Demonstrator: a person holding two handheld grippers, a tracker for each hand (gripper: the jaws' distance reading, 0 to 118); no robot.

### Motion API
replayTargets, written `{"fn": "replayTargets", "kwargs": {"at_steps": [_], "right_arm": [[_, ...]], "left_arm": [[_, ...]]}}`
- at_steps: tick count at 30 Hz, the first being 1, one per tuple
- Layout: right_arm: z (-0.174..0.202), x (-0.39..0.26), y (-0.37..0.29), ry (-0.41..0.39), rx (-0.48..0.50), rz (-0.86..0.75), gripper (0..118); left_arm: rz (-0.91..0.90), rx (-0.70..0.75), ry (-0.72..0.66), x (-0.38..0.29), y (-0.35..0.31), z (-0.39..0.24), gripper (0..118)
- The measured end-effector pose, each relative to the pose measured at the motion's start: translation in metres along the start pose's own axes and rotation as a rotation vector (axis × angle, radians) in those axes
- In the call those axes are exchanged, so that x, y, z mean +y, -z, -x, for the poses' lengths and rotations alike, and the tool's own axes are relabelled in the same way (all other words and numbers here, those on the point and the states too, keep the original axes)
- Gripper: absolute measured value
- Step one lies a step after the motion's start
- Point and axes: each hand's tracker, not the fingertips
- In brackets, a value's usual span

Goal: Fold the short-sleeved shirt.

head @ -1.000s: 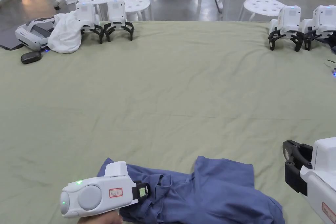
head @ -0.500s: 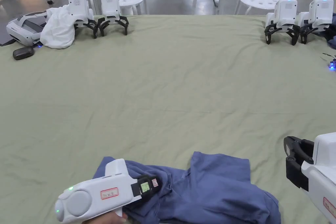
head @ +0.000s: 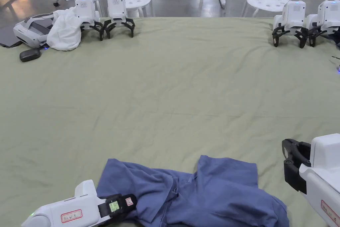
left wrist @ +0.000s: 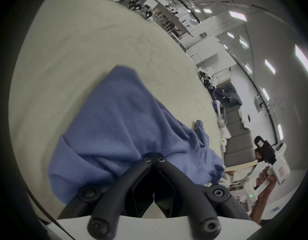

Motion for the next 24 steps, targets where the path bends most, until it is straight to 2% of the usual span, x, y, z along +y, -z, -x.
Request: {"fn": "replayTargets", "kwargs": {"at_steps": [4, 8, 13, 17, 20, 24], "right_arm": [[0.001, 0.002, -0.001, -0.012, 0.001, -0.001, 4], [0.0, 0.003, 0.0, -0.011, -0.005, -0.001, 4], [0.003, 0.003, 0.001, -0.006, 0.001, 0.001, 4], [0.005, 0.002, -0.001, -0.011, 0.008, 0.003, 4], [0.004, 0.002, -0.002, -0.011, 0.008, -0.002, 4], [0.002, 0.004, -0.006, -0.01, 0.003, -0.013, 4]], "left_arm": [[-0.023, -0.072, -0.102, -0.004, 0.0, 0.019, 0], [-0.023, -0.066, -0.082, -0.007, -0.001, 0.013, 0], [0.033, -0.096, 0.009, -0.012, 0.008, -0.011, 0], [0.124, 0.015, 0.152, -0.024, 0.024, -0.036, 0], [0.114, -0.016, 0.061, -0.02, 0.026, -0.032, 0], [0.072, 0.007, 0.13, -0.016, 0.012, -0.043, 0]]}}
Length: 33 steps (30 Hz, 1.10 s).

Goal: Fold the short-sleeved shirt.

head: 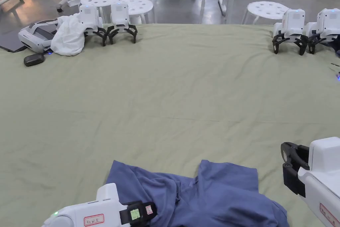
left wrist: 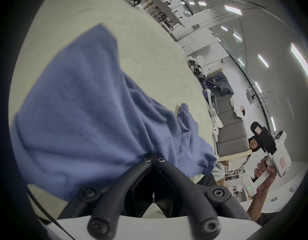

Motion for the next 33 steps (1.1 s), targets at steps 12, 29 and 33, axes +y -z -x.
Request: {"fn": "replayTargets", "kwargs": {"at_steps": [12, 29, 33], "right_arm": [[-0.005, 0.011, -0.008, 0.019, -0.029, -0.06, 4], [0.006, 0.023, -0.017, 0.024, -0.072, -0.142, 4], [0.006, 0.022, -0.018, 0.021, -0.078, -0.143, 4]], "left_arm": [[-0.472, 0.331, 0.516, 0.027, -0.095, -0.084, 0], [-0.785, 0.652, 0.737, 0.009, -0.117, -0.112, 0], [-0.793, 0.665, 0.734, 0.012, -0.121, -0.107, 0]]}}
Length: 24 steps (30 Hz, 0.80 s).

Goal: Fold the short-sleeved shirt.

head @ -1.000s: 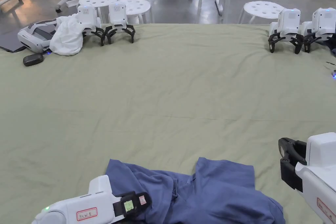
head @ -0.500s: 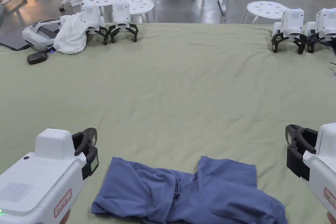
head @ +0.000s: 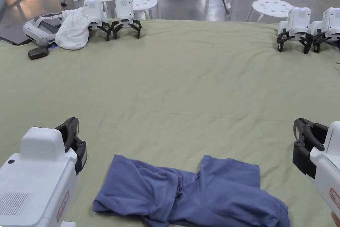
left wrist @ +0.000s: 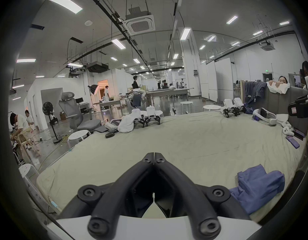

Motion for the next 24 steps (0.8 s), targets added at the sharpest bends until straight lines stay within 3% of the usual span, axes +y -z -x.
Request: {"fn": "replayTargets", "kwargs": {"at_steps": [3, 5, 7, 8, 9, 11, 13, 20, 24], "right_arm": [[0.001, -0.002, 0.001, -0.002, -0.001, 0.006, 4], [0.002, -0.003, 0.001, -0.001, 0.003, 0.015, 4], [0.003, -0.005, 0.002, -0.005, 0.006, 0.022, 4], [0.003, -0.005, 0.003, -0.006, 0.009, 0.026, 4], [0.003, -0.006, 0.004, -0.007, 0.013, 0.031, 4], [0.003, -0.008, 0.005, -0.007, 0.016, 0.037, 4], [0.003, -0.008, 0.007, -0.004, 0.018, 0.045, 4], [0.002, -0.012, 0.012, -0.009, 0.02, 0.077, 4], [0.0, -0.014, 0.015, -0.004, 0.019, 0.096, 4]], "left_arm": [[0.027, -0.004, -0.017, -0.004, 0.004, 0.008, 0], [0.1, -0.083, -0.057, -0.008, 0.011, 0.016, 0], [0.193, -0.158, -0.107, -0.015, 0.023, 0.025, 17], [0.254, -0.184, -0.128, -0.021, 0.029, 0.03, 35], [0.309, -0.203, -0.136, -0.028, 0.037, 0.033, 71], [0.377, -0.252, -0.142, -0.042, 0.05, 0.038, 118], [0.45, -0.33, -0.186, -0.057, 0.06, 0.042, 118], [0.709, -0.512, -0.524, -0.107, 0.116, 0.057, 115], [0.794, -0.602, -0.679, -0.126, 0.137, 0.052, 86]]}}
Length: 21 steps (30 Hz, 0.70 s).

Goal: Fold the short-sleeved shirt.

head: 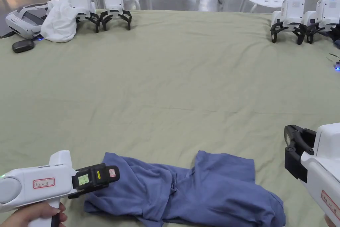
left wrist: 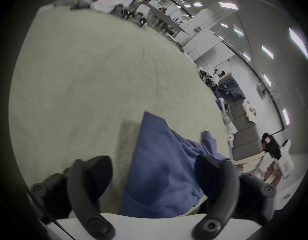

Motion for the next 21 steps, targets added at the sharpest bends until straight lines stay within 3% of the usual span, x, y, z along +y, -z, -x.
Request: {"fn": "replayTargets", "kwargs": {"at_steps": [2, 6, 7, 9, 17, 21], "right_arm": [[-0.001, -0.001, 0.001, 0.002, -0.001, 0.008, 4], [-0.002, -0.002, 0.003, 0.004, -0.002, 0.017, 4], [-0.002, -0.002, 0.003, 0.005, 0.0, 0.018, 4], [0.0, -0.002, 0.005, 0.005, 0.005, 0.02, 4], [0.001, 0.002, 0.002, -0.009, 0.022, 0.015, 4], [-0.005, 0.004, -0.002, -0.005, 0.012, 0.005, 4]], "left_arm": [[0.048, -0.05, -0.019, -0.003, 0.013, 0.0, 82], [0.05, -0.011, 0.054, -0.003, 0.024, -0.012, 80], [0.055, -0.009, 0.049, 0.0, 0.023, -0.012, 71], [0.062, -0.015, 0.038, -0.003, 0.023, -0.013, 16], [0.09, 0.127, 0.189, 0.002, 0.022, -0.033, 14], [0.038, 0.142, 0.153, 0.003, -0.002, -0.03, 13]]}}
